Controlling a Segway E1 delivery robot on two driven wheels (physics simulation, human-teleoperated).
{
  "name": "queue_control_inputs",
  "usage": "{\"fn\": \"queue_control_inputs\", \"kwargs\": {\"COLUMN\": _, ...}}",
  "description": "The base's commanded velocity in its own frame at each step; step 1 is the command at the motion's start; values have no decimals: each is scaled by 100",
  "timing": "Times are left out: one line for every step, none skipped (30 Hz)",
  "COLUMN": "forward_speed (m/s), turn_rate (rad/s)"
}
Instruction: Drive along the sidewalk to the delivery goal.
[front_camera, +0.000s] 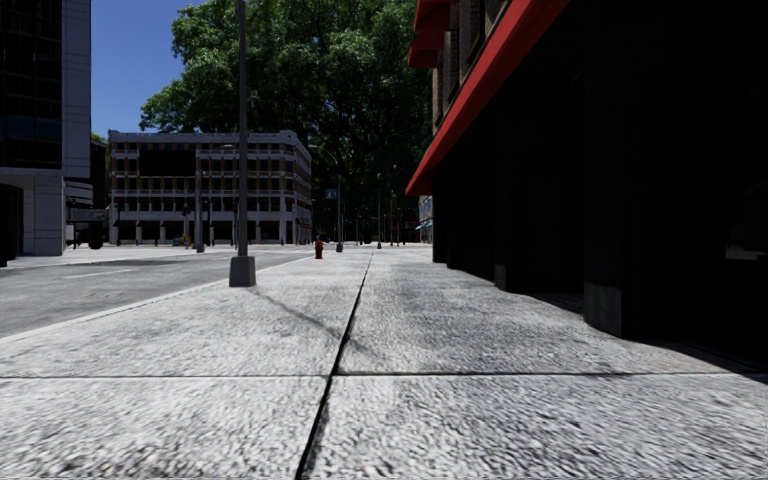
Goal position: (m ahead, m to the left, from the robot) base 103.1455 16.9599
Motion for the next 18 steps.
{"fn": "queue_control_inputs", "kwargs": {"forward_speed": 200, "turn_rate": 0}}
{"fn": "queue_control_inputs", "kwargs": {"forward_speed": 200, "turn_rate": 0}}
{"fn": "queue_control_inputs", "kwargs": {"forward_speed": 200, "turn_rate": 0}}
{"fn": "queue_control_inputs", "kwargs": {"forward_speed": 200, "turn_rate": 0}}
{"fn": "queue_control_inputs", "kwargs": {"forward_speed": 200, "turn_rate": 0}}
{"fn": "queue_control_inputs", "kwargs": {"forward_speed": 200, "turn_rate": 0}}
{"fn": "queue_control_inputs", "kwargs": {"forward_speed": 200, "turn_rate": 0}}
{"fn": "queue_control_inputs", "kwargs": {"forward_speed": 200, "turn_rate": 0}}
{"fn": "queue_control_inputs", "kwargs": {"forward_speed": 200, "turn_rate": 0}}
{"fn": "queue_control_inputs", "kwargs": {"forward_speed": 200, "turn_rate": 0}}
{"fn": "queue_control_inputs", "kwargs": {"forward_speed": 200, "turn_rate": 0}}
{"fn": "queue_control_inputs", "kwargs": {"forward_speed": 200, "turn_rate": 0}}
{"fn": "queue_control_inputs", "kwargs": {"forward_speed": 200, "turn_rate": 0}}
{"fn": "queue_control_inputs", "kwargs": {"forward_speed": 200, "turn_rate": 0}}
{"fn": "queue_control_inputs", "kwargs": {"forward_speed": 200, "turn_rate": 0}}
{"fn": "queue_control_inputs", "kwargs": {"forward_speed": 200, "turn_rate": 0}}
{"fn": "queue_control_inputs", "kwargs": {"forward_speed": 200, "turn_rate": 0}}
{"fn": "queue_control_inputs", "kwargs": {"forward_speed": 200, "turn_rate": 0}}
